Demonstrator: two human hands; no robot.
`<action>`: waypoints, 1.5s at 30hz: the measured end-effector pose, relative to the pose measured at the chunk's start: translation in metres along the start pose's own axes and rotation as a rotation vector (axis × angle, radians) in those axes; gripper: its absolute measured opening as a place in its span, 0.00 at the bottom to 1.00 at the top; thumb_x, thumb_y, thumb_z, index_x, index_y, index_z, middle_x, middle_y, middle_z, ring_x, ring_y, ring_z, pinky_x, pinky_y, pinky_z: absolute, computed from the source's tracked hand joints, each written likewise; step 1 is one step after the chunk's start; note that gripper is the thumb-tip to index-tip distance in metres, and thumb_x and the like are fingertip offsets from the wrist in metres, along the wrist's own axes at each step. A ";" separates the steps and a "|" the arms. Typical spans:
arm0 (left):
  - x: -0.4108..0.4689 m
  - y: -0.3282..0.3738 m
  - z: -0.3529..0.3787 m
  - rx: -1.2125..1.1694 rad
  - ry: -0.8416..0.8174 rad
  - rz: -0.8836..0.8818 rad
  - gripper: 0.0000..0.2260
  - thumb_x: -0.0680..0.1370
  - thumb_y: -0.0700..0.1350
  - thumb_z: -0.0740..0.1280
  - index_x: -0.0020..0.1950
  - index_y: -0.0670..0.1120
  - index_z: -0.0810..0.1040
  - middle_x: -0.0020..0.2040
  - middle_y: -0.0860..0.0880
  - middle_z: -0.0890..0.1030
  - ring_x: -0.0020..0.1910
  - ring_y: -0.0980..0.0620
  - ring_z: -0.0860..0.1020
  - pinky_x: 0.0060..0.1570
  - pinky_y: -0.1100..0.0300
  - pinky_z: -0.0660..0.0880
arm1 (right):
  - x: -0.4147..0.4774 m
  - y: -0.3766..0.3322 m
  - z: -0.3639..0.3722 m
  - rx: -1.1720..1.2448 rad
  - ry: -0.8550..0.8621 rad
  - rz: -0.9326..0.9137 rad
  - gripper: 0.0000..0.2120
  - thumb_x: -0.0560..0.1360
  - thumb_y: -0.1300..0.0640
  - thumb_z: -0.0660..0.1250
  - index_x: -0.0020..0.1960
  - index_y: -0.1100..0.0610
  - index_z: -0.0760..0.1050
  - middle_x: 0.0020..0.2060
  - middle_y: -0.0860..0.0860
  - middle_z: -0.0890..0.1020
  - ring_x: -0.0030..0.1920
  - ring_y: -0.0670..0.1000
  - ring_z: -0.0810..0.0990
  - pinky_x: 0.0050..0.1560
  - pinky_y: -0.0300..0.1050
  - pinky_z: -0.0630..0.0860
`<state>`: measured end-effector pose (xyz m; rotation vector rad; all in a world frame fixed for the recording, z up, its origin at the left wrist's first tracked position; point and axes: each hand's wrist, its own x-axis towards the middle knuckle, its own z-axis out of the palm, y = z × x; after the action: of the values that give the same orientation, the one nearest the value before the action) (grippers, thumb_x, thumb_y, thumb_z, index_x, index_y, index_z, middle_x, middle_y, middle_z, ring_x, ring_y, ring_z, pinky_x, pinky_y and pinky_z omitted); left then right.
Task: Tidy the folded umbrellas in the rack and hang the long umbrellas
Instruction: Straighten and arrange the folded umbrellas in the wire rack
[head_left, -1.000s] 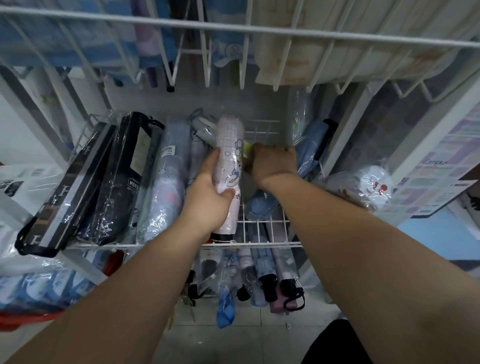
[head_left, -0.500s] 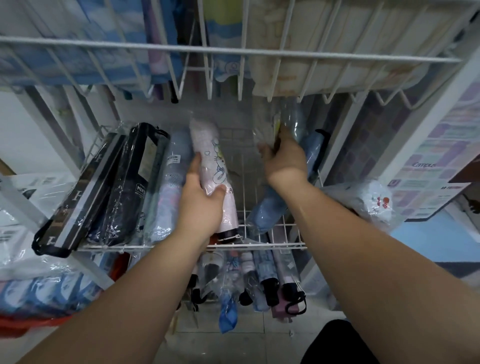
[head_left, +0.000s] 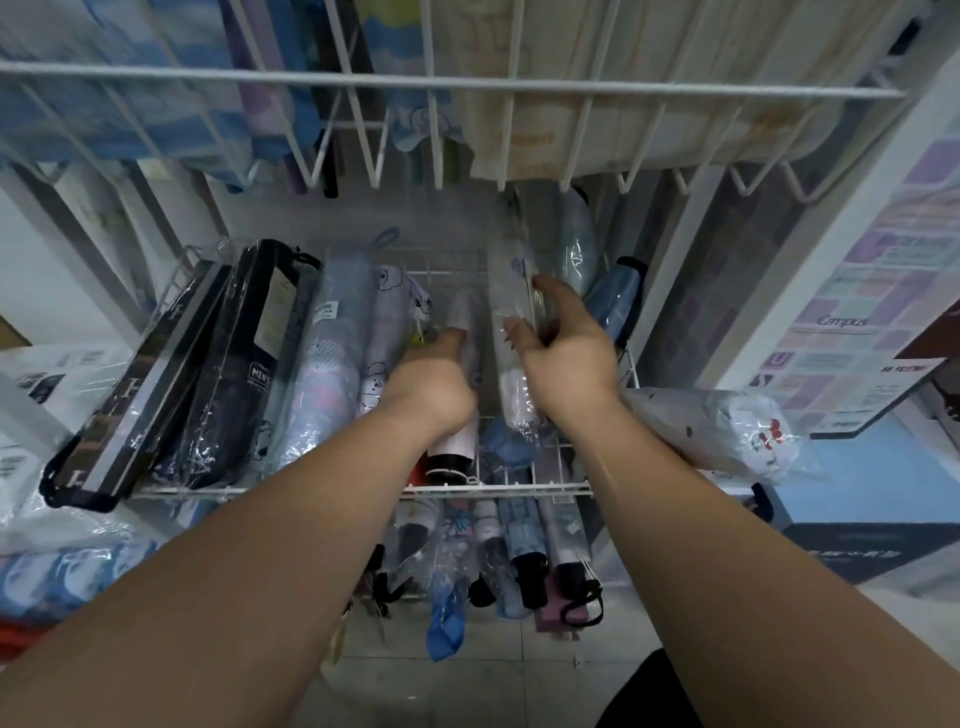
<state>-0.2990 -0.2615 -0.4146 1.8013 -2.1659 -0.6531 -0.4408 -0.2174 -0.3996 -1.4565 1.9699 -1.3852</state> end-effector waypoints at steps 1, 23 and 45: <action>0.000 -0.001 0.001 0.048 -0.008 0.014 0.32 0.77 0.47 0.70 0.78 0.54 0.62 0.72 0.40 0.72 0.68 0.40 0.74 0.60 0.57 0.72 | -0.001 0.001 0.000 -0.012 0.007 -0.013 0.25 0.76 0.47 0.70 0.72 0.43 0.70 0.51 0.52 0.84 0.51 0.54 0.83 0.53 0.48 0.80; -0.037 -0.001 -0.017 0.904 -0.038 0.367 0.25 0.75 0.63 0.67 0.70 0.56 0.75 0.72 0.52 0.71 0.70 0.41 0.65 0.63 0.44 0.64 | -0.011 0.000 0.002 -0.164 0.026 -0.086 0.23 0.75 0.45 0.70 0.69 0.46 0.74 0.47 0.51 0.86 0.51 0.54 0.83 0.48 0.42 0.78; -0.062 -0.046 -0.048 0.506 0.132 0.369 0.25 0.82 0.60 0.58 0.76 0.53 0.68 0.74 0.50 0.74 0.76 0.45 0.66 0.77 0.39 0.51 | -0.024 -0.014 0.048 -0.281 -0.292 -0.210 0.22 0.74 0.47 0.72 0.67 0.50 0.78 0.59 0.52 0.83 0.59 0.53 0.81 0.60 0.42 0.75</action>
<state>-0.2244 -0.2157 -0.3895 1.5122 -2.6293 0.1050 -0.3883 -0.2214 -0.4176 -1.9167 1.9207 -0.9257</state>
